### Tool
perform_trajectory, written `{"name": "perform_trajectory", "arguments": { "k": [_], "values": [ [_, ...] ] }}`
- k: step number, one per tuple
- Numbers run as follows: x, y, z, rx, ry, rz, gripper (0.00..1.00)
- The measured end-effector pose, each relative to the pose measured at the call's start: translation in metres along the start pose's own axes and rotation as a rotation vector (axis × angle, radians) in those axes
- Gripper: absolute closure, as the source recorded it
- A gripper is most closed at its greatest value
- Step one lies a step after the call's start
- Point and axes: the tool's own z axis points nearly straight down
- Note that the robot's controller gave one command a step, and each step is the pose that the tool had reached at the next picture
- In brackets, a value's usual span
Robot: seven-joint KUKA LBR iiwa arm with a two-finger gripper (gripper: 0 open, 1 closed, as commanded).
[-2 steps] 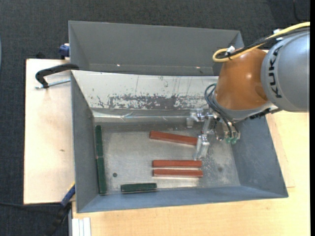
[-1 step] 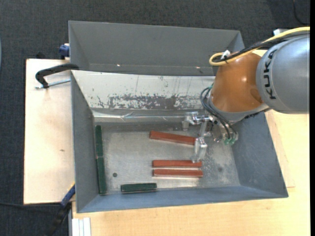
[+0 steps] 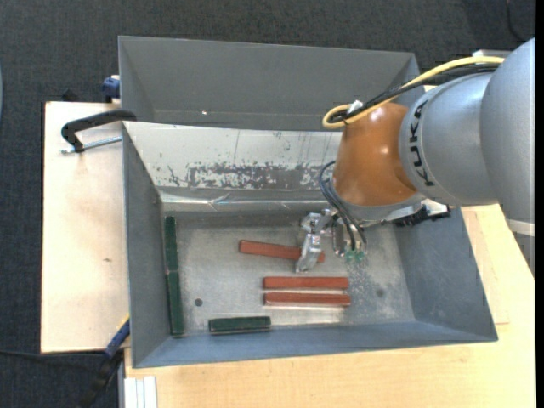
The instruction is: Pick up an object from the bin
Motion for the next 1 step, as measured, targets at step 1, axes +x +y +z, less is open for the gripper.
{"name": "perform_trajectory", "arguments": {
  "k": [1],
  "values": [
    [0.0, -0.0002, 0.0, 0.0, 0.0, 0.0, 1.0]
  ]
}}
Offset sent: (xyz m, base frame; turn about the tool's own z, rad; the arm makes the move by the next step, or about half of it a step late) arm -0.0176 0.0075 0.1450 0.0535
